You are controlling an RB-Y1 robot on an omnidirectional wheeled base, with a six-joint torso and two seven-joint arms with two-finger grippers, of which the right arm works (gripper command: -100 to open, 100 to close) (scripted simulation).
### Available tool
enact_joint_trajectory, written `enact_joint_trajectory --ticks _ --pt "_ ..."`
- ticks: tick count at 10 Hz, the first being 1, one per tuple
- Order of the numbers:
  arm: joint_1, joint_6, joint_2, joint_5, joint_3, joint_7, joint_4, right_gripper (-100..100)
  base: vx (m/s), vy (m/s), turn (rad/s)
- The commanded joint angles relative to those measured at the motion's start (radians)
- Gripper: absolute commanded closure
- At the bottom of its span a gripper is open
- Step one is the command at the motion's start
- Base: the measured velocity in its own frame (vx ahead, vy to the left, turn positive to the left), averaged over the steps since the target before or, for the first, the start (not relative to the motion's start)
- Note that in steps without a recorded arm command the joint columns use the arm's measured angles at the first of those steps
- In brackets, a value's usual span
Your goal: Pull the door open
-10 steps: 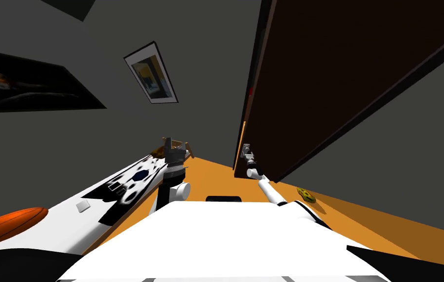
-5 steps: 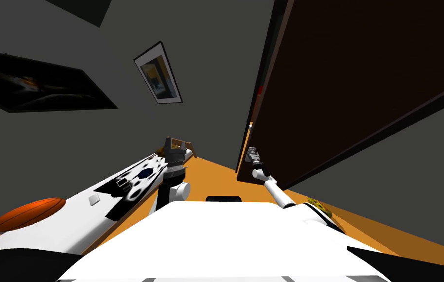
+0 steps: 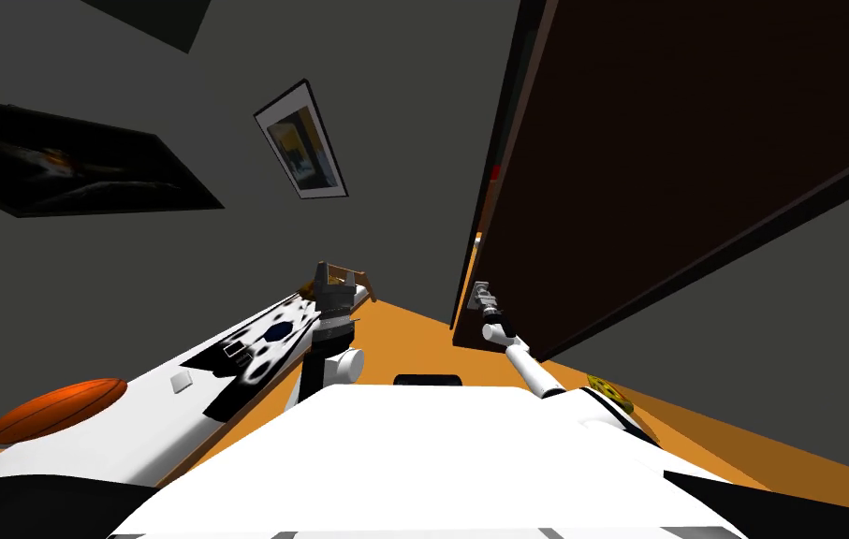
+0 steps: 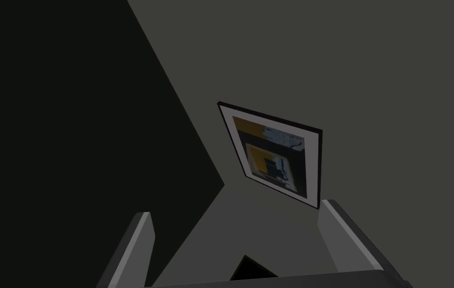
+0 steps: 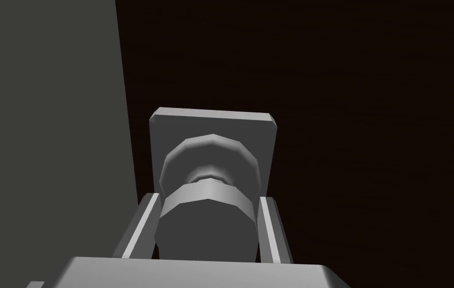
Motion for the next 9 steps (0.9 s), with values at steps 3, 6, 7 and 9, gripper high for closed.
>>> enact_joint_trajectory --ticks 3,6,7,9 --pt "0.011 -0.003 -0.024 0.000 0.030 -0.035 -0.016 100 -0.123 -0.059 0.106" --pt "0.027 -0.009 -0.063 -0.001 0.077 -0.089 -0.041 100 -0.244 -0.097 0.155" --pt "0.032 -0.010 -0.074 -0.001 0.090 -0.105 -0.049 100 -0.217 -0.089 0.133" --pt "0.042 -0.013 -0.097 -0.001 0.119 -0.138 -0.064 100 -0.248 -0.109 0.150"
